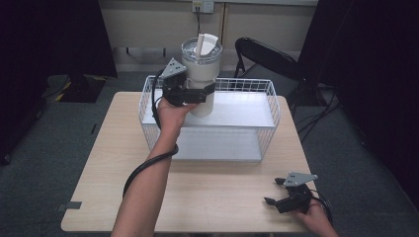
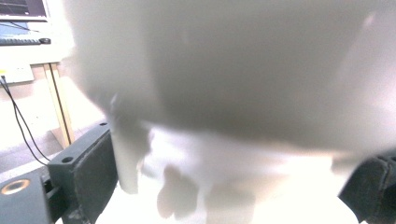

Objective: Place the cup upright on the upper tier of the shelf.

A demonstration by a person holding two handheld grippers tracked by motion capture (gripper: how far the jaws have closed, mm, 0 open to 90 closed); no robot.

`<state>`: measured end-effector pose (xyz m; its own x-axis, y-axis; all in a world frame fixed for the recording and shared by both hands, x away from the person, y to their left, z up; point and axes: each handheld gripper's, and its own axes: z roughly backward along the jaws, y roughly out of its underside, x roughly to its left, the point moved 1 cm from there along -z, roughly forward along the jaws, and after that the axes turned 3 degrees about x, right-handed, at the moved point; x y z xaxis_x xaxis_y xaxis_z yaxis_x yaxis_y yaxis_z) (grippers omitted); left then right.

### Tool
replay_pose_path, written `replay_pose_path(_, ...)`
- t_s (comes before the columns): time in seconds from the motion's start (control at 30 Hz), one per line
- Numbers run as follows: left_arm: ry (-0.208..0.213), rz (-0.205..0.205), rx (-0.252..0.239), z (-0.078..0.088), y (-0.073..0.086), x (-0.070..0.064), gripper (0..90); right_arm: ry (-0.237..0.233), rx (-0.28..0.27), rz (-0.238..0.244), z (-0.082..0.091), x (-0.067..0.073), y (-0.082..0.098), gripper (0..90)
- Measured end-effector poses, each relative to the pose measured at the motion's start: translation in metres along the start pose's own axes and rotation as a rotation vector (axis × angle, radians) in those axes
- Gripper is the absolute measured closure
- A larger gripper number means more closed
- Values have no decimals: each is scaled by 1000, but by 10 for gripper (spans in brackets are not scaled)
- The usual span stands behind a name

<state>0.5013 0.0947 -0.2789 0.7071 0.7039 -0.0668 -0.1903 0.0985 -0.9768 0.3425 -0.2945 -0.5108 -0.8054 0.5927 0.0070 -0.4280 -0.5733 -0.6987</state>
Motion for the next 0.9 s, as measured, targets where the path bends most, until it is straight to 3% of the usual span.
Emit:
replay_pose_path(0.13,-10,-13,29,0,3,0,66,0,0,1,0,0,0,130)
replay_pose_path(0.9,-8,25,52,8,9,0,69,0,1,-1,1,0,1,130)
